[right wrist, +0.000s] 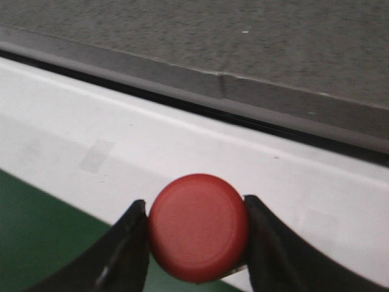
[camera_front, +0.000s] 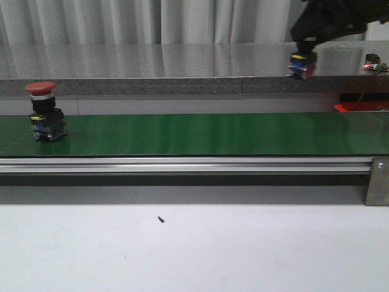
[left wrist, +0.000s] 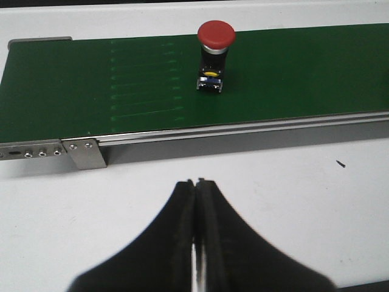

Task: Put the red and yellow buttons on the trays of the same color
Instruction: 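Carry the red button with the right gripper and release it in the red tray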

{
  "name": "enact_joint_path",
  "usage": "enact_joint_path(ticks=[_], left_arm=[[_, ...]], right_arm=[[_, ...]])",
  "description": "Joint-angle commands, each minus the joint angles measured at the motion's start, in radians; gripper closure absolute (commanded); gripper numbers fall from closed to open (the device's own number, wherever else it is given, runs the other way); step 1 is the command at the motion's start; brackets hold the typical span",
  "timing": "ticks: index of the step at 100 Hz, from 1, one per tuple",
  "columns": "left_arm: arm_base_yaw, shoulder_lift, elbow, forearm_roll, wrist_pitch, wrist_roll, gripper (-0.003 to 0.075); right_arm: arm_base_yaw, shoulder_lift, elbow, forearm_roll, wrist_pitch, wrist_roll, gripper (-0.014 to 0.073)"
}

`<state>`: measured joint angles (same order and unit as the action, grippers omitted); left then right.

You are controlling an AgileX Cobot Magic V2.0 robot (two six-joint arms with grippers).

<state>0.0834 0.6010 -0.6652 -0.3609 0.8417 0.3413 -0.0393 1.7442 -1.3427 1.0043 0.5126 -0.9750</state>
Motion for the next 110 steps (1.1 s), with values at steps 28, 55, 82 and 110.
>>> enact_joint_path(ticks=[28,55,82,110], left_arm=[[-0.006,0.003,-0.024,-0.029,-0.066,-0.004,0.074],[-0.006,0.003,-0.024,-0.029,-0.066,-0.004,0.074],[-0.006,0.003,-0.024,-0.029,-0.068,-0.004,0.074],[-0.006,0.003,-0.024,-0.029,-0.068,-0.004,0.074]], right_arm=[[-0.231,-0.042,-0.032,0.029,-0.079,-0.005,0.0421],[-0.283,0.022,-0.032,0.029,-0.201,-0.005,0.0421],[-0.283,0.125,-0.069,0.096,-0.261,-0.005,0.0421],[-0.283,0.224,-0.127,0.149,-0.264,-0.005,0.0421]])
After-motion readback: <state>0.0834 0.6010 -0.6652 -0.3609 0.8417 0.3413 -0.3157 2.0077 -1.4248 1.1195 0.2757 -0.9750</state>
